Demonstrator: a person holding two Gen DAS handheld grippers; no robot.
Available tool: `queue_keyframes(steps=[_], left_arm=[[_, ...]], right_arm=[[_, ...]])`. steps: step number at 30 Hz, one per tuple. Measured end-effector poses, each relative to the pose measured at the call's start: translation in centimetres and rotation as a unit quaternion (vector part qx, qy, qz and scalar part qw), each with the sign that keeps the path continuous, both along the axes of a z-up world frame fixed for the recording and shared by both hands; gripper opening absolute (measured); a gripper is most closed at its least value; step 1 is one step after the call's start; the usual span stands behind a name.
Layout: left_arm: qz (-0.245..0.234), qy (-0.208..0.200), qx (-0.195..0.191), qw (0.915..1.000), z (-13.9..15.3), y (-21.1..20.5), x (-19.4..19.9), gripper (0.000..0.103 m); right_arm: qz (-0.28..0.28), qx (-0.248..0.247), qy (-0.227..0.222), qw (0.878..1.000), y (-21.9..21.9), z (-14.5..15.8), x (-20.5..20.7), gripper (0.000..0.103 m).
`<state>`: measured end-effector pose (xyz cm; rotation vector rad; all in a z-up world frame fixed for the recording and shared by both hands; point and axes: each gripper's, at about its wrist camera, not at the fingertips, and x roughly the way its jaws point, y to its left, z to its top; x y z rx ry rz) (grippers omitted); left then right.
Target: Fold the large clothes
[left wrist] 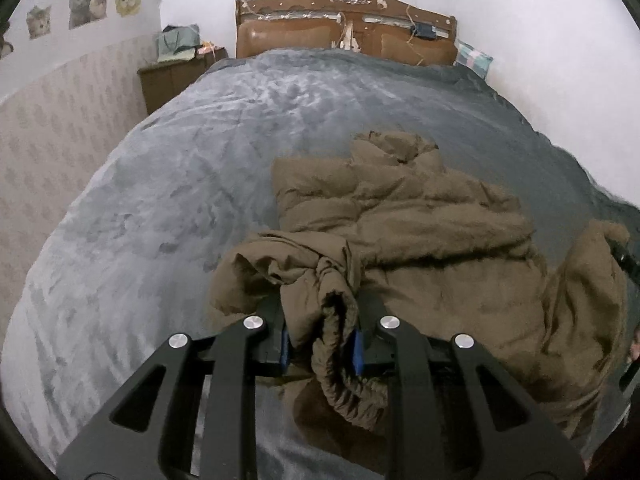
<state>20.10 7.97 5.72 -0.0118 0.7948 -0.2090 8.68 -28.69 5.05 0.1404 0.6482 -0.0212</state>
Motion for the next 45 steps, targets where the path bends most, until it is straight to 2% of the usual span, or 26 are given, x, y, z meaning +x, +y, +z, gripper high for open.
queue_keyframes(steps=[8,15,18,24,27,30,33,36,38,41,43,44,45], left_arm=[[0.019,0.011,-0.002,0.9998,0.2,-0.1,6.6,0.021],[0.010,0.023,0.021,0.9995,0.5,-2.8,13.8,0.021],[0.011,0.026,0.025,0.9993,0.7,-4.0,16.4,0.021],[0.027,0.039,0.009,0.9988,1.7,-4.5,22.7,0.022],[0.041,0.051,-0.003,0.9979,1.2,-4.0,25.0,0.024],[0.055,0.075,0.002,0.9957,-1.2,-4.4,26.5,0.024],[0.054,0.091,0.036,0.9937,-3.9,-5.6,27.0,0.026],[0.044,0.086,0.061,0.9935,-4.9,-6.5,26.7,0.028],[0.042,0.081,0.062,0.9939,-4.7,-6.5,26.8,0.028],[0.045,0.085,0.054,0.9939,-4.3,-6.2,27.1,0.032],[0.049,0.088,0.047,0.9938,-4.1,-5.9,27.3,0.040],[0.054,0.089,0.039,0.9938,-3.8,-5.7,27.3,0.042],[0.059,0.087,0.026,0.9941,-3.3,-5.5,27.3,0.050]], right_arm=[[-0.026,0.005,0.020,0.999,-2.6,0.0,6.8,0.023],[-0.043,0.025,0.042,0.998,-4.6,0.3,13.6,0.023],[-0.049,0.019,0.049,0.997,-5.0,0.8,17.1,0.023],[-0.052,0.001,0.045,0.998,-5.5,3.2,23.0,0.023],[-0.056,0.001,0.043,0.998,-5.6,3.6,25.1,0.023],[-0.061,-0.012,0.066,0.996,-5.1,1.7,27.1,0.023],[-0.054,-0.051,0.100,0.992,-4.0,-1.4,28.4,0.023],[-0.050,-0.061,0.119,0.990,-3.7,-3.7,28.7,0.024],[-0.052,-0.053,0.119,0.990,-4.0,-3.9,28.5,0.024],[-0.056,-0.029,0.110,0.992,-4.6,-3.1,28.0,0.030],[-0.050,-0.014,0.107,0.993,-4.8,-2.6,27.7,0.042],[-0.044,-0.007,0.106,0.993,-4.7,-2.2,27.6,0.051],[-0.037,-0.002,0.105,0.994,-4.5,-1.7,27.4,0.059]])
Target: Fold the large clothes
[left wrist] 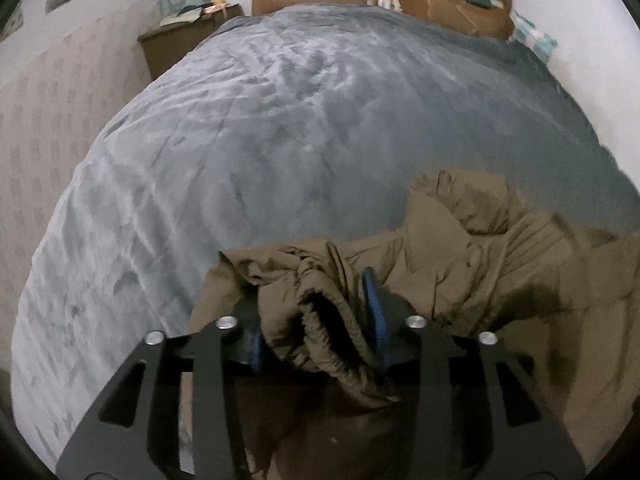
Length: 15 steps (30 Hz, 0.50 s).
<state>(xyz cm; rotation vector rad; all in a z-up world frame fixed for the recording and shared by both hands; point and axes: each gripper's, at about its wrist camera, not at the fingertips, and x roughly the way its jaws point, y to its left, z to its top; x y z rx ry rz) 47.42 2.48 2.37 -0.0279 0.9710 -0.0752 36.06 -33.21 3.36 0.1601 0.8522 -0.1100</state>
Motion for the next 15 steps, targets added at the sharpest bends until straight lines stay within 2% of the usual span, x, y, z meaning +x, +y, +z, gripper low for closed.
queue_keyframes(steps=[1,2,3,6,9,11,15], left_arm=[[0.001,-0.004,-0.011,0.9999,0.4,0.2,-0.3,0.068],[0.002,-0.011,-0.025,0.9996,1.0,0.4,-0.5,0.077],[0.004,-0.025,-0.033,0.9991,2.0,0.4,-0.8,0.091],[-0.007,-0.055,-0.022,0.9982,4.6,0.0,-1.4,0.095],[-0.019,-0.064,-0.004,0.9978,5.9,-0.2,-2.2,0.100],[-0.026,-0.061,0.012,0.9977,5.5,0.0,-2.8,0.100],[-0.028,-0.025,0.045,0.9983,2.3,0.3,-3.3,0.100]], right_arm=[[0.004,0.001,-0.003,1.000,0.2,0.4,-0.1,0.063],[0.009,0.000,-0.011,1.000,0.4,1.0,-0.4,0.071],[0.013,-0.003,-0.023,1.000,0.7,1.8,-0.6,0.076],[0.024,-0.012,-0.044,0.999,1.4,3.9,-1.3,0.078],[0.023,-0.031,-0.058,0.998,1.4,5.0,-2.0,0.083],[0.021,-0.047,-0.053,0.997,1.1,4.7,-2.4,0.083],[0.013,-0.048,-0.022,0.999,-0.2,2.6,-2.4,0.083]])
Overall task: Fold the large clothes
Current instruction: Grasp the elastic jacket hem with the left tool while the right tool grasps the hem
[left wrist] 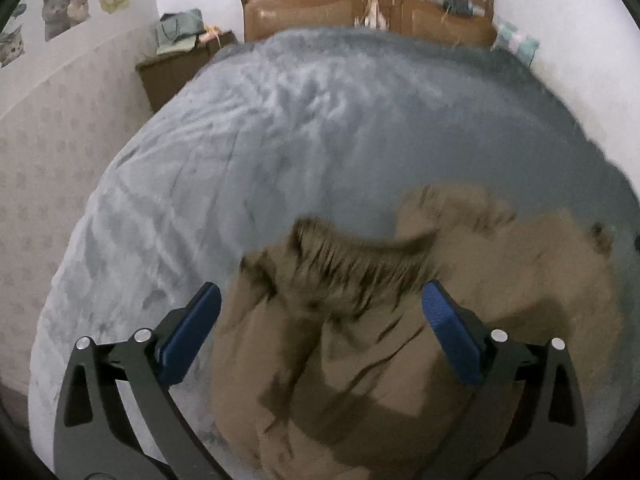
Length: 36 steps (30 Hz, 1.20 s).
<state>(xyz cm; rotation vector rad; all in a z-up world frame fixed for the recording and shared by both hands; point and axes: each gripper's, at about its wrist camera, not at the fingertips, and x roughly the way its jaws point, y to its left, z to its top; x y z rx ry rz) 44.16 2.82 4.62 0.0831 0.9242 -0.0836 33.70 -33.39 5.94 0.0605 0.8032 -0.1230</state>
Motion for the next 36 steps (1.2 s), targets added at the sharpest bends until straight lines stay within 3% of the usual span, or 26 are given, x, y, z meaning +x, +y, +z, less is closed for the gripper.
queue_keyframes(steps=[6,8,10,11,14,19,25,32,35,36], left_arm=[[0.000,0.037,0.015,0.9992,-4.0,-0.1,0.2,0.099],[-0.001,0.039,0.022,0.9990,-4.8,-0.4,0.6,0.090],[-0.005,0.046,0.034,0.9983,-5.6,-1.0,1.0,0.075],[-0.007,0.047,0.042,0.9980,-6.0,-1.3,1.1,0.073],[-0.015,0.050,0.057,0.9970,-6.9,-2.1,1.8,0.063],[-0.010,0.057,0.075,0.9955,-8.2,-2.3,2.9,0.039],[0.024,0.043,0.065,0.9967,-7.3,-1.6,4.3,0.022],[0.056,-0.015,0.011,0.9983,-2.7,0.4,3.5,0.019],[0.071,-0.026,-0.012,0.9971,-2.5,1.1,3.1,0.019],[0.071,-0.021,-0.010,0.9972,-3.0,1.2,3.2,0.019]], right_arm=[[0.011,-0.027,0.054,0.998,-0.3,-4.3,0.8,0.083],[0.013,-0.025,0.071,0.997,-0.3,-5.7,1.4,0.081],[0.020,-0.026,0.083,0.996,0.0,-6.9,2.0,0.070],[0.023,-0.035,0.089,0.995,0.3,-7.4,2.2,0.059],[0.027,-0.040,0.109,0.993,0.7,-8.9,3.1,0.040],[0.020,-0.041,0.123,0.991,0.8,-10.0,4.4,0.022],[-0.017,-0.031,0.081,0.996,-0.3,-8.0,5.4,0.015],[-0.019,-0.048,-0.027,0.998,0.5,-2.1,5.5,0.013],[-0.031,-0.063,-0.071,0.995,1.2,-0.8,5.1,0.013],[-0.033,-0.069,-0.065,0.995,1.3,-1.2,5.4,0.013]])
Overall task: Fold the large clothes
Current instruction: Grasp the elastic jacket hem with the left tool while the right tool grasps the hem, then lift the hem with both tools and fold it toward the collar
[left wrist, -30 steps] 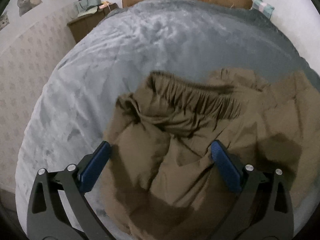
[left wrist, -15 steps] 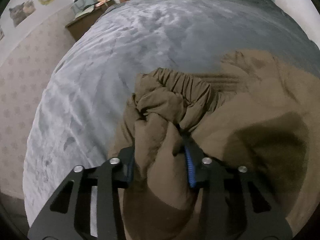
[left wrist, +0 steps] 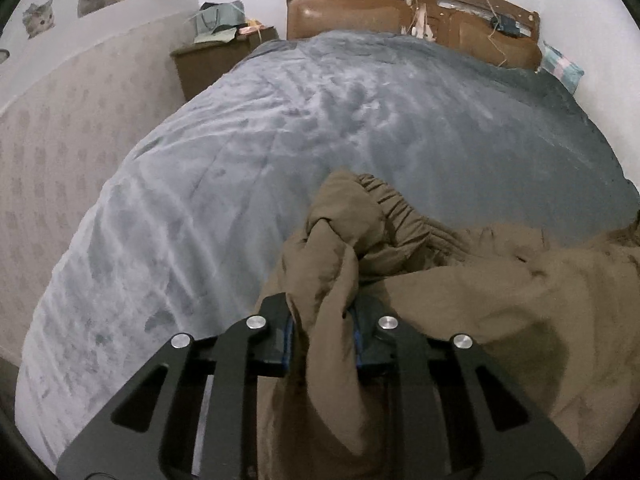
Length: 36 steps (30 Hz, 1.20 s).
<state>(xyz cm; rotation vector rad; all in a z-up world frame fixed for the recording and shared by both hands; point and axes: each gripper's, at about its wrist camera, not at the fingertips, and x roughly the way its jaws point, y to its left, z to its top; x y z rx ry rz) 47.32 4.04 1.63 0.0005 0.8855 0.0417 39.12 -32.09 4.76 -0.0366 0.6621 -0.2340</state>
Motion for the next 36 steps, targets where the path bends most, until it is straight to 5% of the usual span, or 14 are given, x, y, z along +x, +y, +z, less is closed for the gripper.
queue_keyframes(steps=[6,10,12,15,22,27,30,36], left_arm=[[-0.010,0.078,0.078,0.9938,-5.4,-2.4,2.1,0.021],[-0.020,0.101,0.098,0.9898,-5.6,-3.7,2.9,0.027],[-0.022,0.100,0.090,0.9907,-4.6,-3.6,2.6,0.030],[-0.018,0.074,0.082,0.9937,-2.5,-2.2,1.1,0.054],[-0.046,0.051,-0.013,0.9976,0.5,-5.3,-4.8,0.061],[-0.077,0.047,0.001,0.9960,-0.6,-10.8,-7.5,0.059],[-0.074,0.074,0.023,0.9942,-3.1,-12.5,-7.4,0.035],[-0.074,0.104,0.040,0.9910,-6.5,-12.5,-8.6,0.035]], right_arm=[[-0.003,-0.006,0.147,0.989,-0.7,-6.5,4.0,0.013],[0.001,-0.008,0.209,0.978,-0.9,-8.3,4.9,0.016],[0.004,0.006,0.191,0.982,-1.2,-6.8,4.4,0.027],[0.012,0.037,0.152,0.988,-1.4,-4.4,2.9,0.059],[0.016,0.104,0.064,0.992,1.7,-0.8,-1.9,0.069],[0.045,0.088,0.096,0.990,7.5,-3.9,-1.6,0.069],[0.050,0.069,0.133,0.988,9.5,-6.5,-1.1,0.069],[0.038,0.075,0.155,0.984,9.6,-9.2,-1.2,0.069]])
